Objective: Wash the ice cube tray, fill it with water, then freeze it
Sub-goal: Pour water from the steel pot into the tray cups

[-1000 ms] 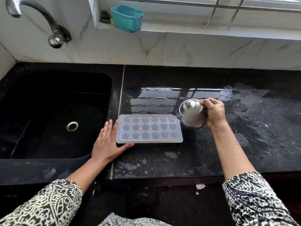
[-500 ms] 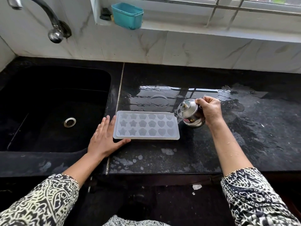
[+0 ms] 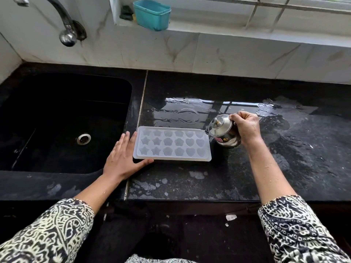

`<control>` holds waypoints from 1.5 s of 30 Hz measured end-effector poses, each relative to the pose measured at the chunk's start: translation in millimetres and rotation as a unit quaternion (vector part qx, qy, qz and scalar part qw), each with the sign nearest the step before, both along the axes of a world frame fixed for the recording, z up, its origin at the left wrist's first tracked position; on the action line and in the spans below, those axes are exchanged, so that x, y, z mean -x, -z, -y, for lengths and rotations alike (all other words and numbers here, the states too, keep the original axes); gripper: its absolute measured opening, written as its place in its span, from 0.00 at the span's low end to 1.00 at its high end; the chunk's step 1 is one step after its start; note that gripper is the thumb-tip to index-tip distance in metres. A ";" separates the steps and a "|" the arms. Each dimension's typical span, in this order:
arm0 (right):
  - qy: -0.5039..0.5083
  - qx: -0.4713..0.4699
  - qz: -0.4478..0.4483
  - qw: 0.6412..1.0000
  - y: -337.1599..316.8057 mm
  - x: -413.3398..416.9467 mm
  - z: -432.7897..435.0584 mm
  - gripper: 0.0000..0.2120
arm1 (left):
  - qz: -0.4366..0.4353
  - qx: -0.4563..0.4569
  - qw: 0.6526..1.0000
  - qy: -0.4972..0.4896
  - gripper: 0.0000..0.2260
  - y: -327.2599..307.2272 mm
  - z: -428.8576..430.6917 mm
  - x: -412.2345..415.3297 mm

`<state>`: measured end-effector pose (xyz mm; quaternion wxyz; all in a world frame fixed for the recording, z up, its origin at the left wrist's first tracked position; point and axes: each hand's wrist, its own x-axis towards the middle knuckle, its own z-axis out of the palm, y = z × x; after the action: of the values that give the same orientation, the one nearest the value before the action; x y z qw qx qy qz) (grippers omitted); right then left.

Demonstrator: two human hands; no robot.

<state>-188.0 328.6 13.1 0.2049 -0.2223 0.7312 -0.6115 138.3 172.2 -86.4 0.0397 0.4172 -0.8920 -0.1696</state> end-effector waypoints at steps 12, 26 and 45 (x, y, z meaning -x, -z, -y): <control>0.001 -0.001 0.002 1.000 5.5 3.3 -1.5 0.19 | -0.003 -0.003 1.000 -0.003 0.54 -1.0 -0.4 0.5; 0.032 0.180 0.187 0.965 -3.6 1.2 -4.1 0.22 | -0.008 -0.008 1.000 -0.003 0.53 -1.7 -1.1 0.8; -0.068 0.151 0.167 0.972 -3.7 -97.4 66.9 0.19 | -0.007 -0.011 1.000 0.009 0.53 -3.9 -0.3 -0.6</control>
<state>-90.5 261.7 16.8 0.3294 -0.1945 0.5690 -0.7279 138.9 172.5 -82.5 0.0398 0.4081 -0.8936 -0.1827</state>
